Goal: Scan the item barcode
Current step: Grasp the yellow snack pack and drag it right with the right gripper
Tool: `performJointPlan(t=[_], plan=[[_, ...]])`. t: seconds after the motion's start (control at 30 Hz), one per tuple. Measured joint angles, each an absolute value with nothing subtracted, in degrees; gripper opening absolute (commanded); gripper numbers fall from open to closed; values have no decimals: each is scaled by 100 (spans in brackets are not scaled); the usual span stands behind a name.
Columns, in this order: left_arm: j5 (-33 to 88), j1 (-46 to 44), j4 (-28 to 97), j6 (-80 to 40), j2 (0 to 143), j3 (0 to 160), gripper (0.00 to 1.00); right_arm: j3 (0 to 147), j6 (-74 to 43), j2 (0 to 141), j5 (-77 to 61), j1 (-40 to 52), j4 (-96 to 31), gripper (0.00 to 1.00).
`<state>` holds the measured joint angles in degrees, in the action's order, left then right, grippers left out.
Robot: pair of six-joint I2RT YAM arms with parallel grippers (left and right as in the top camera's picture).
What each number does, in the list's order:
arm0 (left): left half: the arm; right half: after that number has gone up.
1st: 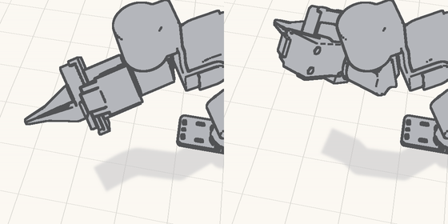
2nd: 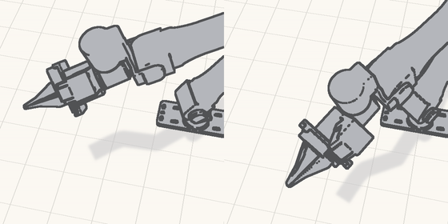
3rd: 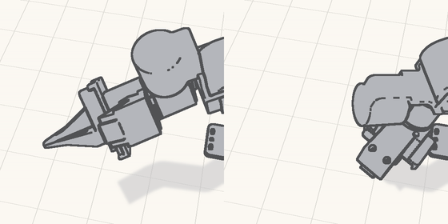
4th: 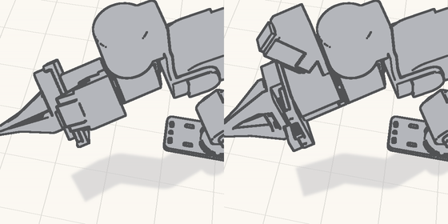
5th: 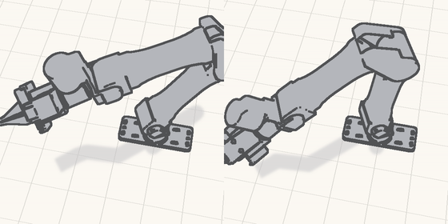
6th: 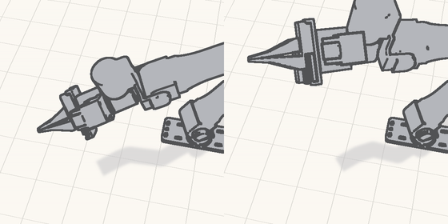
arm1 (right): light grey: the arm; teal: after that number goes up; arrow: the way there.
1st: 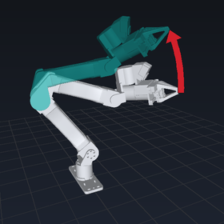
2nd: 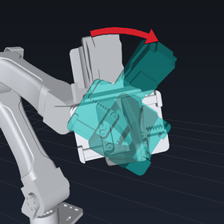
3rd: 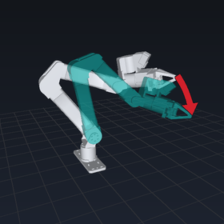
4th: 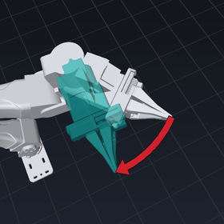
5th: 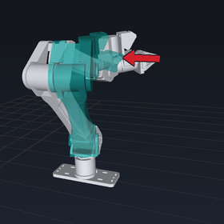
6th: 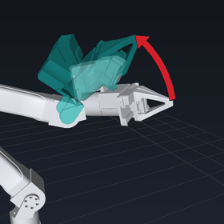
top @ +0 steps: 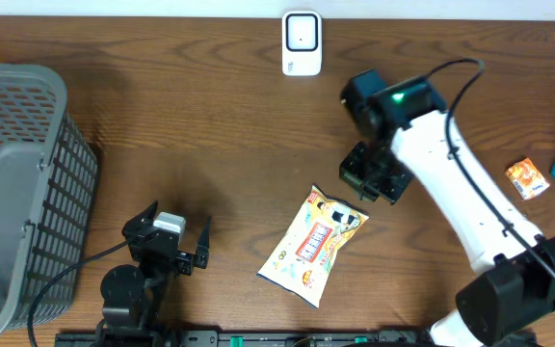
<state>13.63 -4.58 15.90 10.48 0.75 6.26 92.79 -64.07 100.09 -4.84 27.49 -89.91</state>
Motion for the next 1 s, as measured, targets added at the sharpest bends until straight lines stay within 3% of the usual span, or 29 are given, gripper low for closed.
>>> performJointPlan(t=[0.4,0.73,1.0], plan=[[1365,-458,1590,1050,75,626,98,7358,-6615,10005,-808,4174,-7006,1],[1363,-458,1590,1048,75,626,98,5881,-7393,10007,-1094,4362,-5360,1],[1363,-458,1590,1048,75,626,98,5601,-7800,9913,-1114,4165,-4886,2]])
